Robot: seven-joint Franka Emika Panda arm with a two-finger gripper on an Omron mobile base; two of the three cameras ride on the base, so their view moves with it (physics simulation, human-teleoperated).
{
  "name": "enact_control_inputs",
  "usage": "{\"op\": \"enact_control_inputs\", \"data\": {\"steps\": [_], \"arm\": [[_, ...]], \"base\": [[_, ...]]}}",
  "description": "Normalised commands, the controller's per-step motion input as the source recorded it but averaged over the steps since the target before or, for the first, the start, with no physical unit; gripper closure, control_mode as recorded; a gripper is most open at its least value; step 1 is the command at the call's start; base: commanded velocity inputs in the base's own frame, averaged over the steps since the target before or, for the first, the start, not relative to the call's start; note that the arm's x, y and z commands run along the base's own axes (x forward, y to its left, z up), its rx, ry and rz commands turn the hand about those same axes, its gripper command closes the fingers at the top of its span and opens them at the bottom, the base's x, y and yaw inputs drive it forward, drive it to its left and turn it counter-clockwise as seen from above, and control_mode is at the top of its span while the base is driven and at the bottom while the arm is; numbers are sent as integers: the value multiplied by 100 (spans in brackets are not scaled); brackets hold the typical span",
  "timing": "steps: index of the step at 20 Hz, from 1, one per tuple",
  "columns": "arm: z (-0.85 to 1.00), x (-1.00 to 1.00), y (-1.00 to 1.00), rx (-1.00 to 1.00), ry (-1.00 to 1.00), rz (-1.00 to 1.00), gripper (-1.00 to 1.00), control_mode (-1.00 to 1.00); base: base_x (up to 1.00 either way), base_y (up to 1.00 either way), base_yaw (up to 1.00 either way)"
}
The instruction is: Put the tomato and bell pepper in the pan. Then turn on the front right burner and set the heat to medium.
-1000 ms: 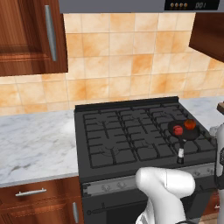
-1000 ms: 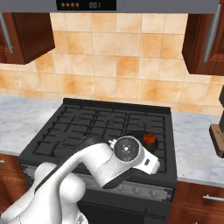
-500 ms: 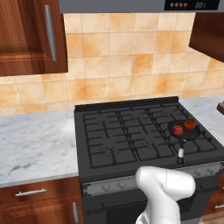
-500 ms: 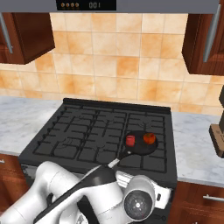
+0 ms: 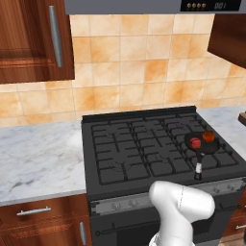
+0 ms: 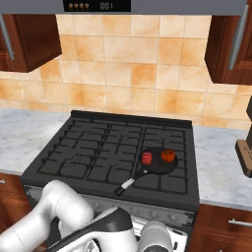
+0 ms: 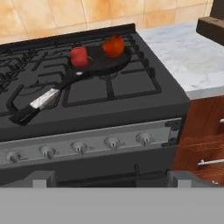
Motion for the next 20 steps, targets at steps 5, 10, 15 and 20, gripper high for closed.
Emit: {"op": "enact_control_inputs", "data": {"steps": [5, 10, 15, 20], "arm": [[-58, -14, -4, 0, 0, 4, -100, -100], [-14, 9, -6, 0, 0, 3, -100, -100], [-10, 21, -15, 0, 0, 5, -100, -100], [-20, 16, -36, 2, 0, 0, -100, -100]], "base": [[0, 0, 0], [0, 0, 0], [0, 0, 0], [0, 0, 0]]}}
